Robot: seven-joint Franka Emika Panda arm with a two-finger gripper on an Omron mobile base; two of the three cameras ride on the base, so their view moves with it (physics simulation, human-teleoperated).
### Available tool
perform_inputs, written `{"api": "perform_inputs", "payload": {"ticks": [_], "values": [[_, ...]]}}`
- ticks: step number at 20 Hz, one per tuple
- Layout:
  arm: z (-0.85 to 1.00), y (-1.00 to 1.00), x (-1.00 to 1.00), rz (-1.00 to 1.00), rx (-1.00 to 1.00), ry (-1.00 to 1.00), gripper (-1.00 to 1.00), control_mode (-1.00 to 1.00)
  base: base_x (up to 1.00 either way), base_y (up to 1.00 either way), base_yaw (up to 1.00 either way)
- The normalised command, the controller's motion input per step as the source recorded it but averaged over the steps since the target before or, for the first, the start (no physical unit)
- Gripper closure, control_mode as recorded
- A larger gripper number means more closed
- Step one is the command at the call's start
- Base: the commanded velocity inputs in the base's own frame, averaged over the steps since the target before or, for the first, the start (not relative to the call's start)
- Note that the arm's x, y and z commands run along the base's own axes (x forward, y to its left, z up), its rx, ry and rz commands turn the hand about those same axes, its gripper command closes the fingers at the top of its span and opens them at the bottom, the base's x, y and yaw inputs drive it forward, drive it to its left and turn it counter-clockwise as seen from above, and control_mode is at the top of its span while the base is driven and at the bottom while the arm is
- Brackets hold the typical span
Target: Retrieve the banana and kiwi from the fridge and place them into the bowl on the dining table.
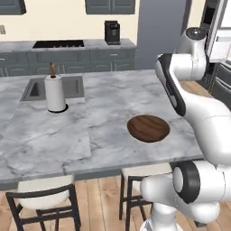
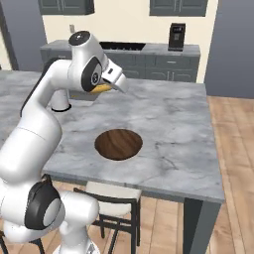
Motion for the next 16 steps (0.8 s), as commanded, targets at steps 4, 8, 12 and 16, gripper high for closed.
{"api": "perform_inputs", "payload": {"ticks": [4,8,12,16], "values": [[0.0,0.0,0.0,0.0,0.0,0.0,1.0,1.0,0.65,0.42,-0.44],[0.0,0.0,0.0,0.0,0.0,0.0,1.0,1.0,0.04,0.0,-0.03],[0.0,0.0,0.0,0.0,0.0,0.0,1.0,1.0,0.0,0.0,0.0],[0.0,0.0,0.0,0.0,0.0,0.0,1.0,1.0,0.0,0.0,0.0]]}}
